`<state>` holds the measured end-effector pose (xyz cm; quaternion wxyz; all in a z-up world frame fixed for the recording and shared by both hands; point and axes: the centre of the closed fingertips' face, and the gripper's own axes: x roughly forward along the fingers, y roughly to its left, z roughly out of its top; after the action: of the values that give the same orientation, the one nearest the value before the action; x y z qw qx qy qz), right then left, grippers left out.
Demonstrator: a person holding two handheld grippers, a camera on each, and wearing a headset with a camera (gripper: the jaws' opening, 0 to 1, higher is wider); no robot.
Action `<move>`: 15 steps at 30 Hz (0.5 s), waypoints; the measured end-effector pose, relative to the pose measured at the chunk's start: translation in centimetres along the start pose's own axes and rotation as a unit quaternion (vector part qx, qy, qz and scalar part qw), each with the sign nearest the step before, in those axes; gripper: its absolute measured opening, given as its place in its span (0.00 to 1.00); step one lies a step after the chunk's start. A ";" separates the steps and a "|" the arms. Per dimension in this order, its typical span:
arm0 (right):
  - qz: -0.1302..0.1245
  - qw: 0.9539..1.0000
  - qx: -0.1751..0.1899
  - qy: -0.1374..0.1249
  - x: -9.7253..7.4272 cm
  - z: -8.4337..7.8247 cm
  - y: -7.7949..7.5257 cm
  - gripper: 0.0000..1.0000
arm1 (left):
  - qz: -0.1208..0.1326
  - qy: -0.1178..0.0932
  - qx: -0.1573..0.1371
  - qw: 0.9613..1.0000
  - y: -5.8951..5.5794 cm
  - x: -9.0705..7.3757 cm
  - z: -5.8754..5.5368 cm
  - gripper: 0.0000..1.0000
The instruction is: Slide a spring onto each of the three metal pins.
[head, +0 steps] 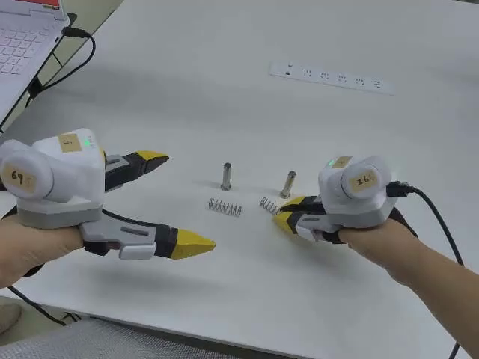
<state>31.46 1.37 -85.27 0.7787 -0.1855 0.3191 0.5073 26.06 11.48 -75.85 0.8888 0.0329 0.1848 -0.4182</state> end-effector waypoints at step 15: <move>0.014 0.999 -0.031 -0.004 -1.0 0.6 0.7 0.08 | -0.004 -0.002 0.003 1.000 -0.1 0.3 0.2 0.95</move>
<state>30.72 1.40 -84.11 0.7666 -0.2028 0.3028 0.5287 26.22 11.14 -75.72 0.8875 0.0338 0.1818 -0.4222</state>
